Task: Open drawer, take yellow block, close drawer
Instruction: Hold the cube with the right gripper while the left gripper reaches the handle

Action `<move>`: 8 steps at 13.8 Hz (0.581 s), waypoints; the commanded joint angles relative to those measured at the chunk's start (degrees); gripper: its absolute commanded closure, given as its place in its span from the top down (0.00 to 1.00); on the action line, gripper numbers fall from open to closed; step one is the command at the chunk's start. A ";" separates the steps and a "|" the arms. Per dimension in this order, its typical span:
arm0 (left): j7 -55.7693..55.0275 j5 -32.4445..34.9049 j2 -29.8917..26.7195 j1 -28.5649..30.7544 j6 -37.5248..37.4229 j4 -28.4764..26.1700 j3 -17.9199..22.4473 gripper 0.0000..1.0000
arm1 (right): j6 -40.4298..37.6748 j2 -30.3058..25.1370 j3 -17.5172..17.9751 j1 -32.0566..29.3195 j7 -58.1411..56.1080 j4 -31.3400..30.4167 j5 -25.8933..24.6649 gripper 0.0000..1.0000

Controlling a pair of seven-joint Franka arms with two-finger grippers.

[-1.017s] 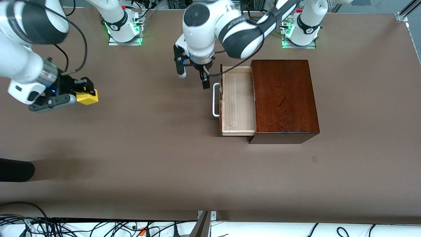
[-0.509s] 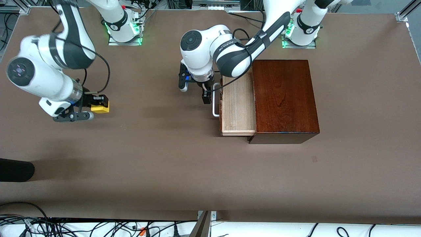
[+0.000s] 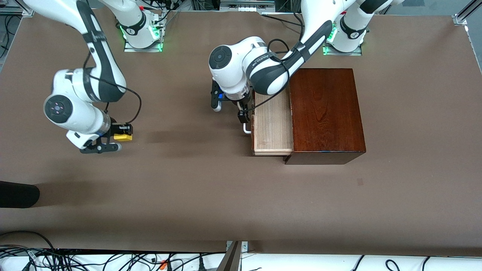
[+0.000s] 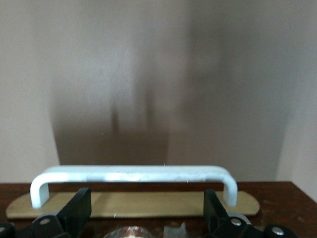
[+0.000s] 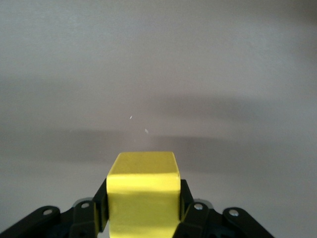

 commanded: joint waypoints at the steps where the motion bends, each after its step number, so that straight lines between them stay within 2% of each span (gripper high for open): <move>1: 1.78 1.62 -1.26 1.90 -2.55 0.29 -0.07 1.00 | 4.45 4.15 1.25 -1.26 -0.17 1.20 -1.07 0.11; 4: 3.62 2.06 -2.14 3.57 -3.43 -0.58 -0.16 1.00 | 11.04 8.47 1.25 -1.26 -0.17 1.29 -0.98 0.12; 8: 4.16 2.15 -4.60 6.30 -3.43 -4.70 -0.16 1.00 | 11.94 9.62 1.42 -1.26 0.09 1.29 -0.72 0.12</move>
